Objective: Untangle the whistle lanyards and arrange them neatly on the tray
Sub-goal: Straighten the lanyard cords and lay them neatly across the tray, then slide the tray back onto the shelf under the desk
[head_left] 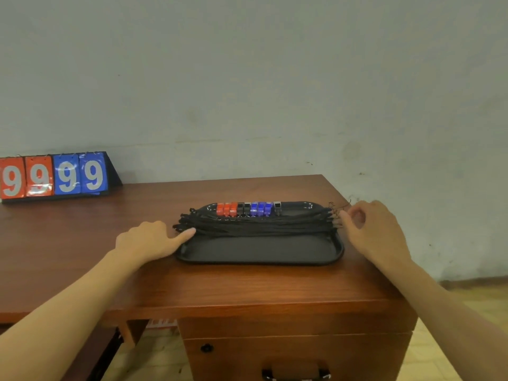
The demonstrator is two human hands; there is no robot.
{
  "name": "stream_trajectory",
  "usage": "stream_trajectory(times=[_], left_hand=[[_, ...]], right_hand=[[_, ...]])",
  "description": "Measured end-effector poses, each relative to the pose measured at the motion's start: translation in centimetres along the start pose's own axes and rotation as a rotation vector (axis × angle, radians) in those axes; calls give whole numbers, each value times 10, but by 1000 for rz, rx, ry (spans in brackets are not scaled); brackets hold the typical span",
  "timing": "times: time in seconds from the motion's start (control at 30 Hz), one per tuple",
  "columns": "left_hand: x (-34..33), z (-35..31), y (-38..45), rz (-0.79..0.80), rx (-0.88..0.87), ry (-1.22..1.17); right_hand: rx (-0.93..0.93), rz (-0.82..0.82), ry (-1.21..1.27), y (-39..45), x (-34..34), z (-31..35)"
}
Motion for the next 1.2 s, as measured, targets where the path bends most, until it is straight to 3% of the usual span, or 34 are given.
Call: stream_trajectory(times=[0.13,0.3,0.43,0.7,0.93,1.2], left_hand=[[2,-7,-12,52,-69,-59],[0,-2,-27,14,-126,-138],[4,22,-44,29,-119,-218],[45,108,-114,12,-20,-163],[60,223,-211,-99,184,-106],[49,331,-299,-54,314,-101]], right_hand=[[-143,377,-230,-7,-11,5],[-110,522,-208,-2,-8,14],[-85,557,-85,-21,-6,30],[-4,576,308,-64,-7,108],[61,842,596,-132,-22,208],[27,1181,829,-219,-52,290]])
Point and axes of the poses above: each hand's wrist, its own y-axis towards the middle knuckle, its own x-axis out of the back of the hand, z = x × y, the point moved 3 cm from there along y, towards the middle knuckle, and after that the axes turned 8 degrees about z, right-handed, at the moved point
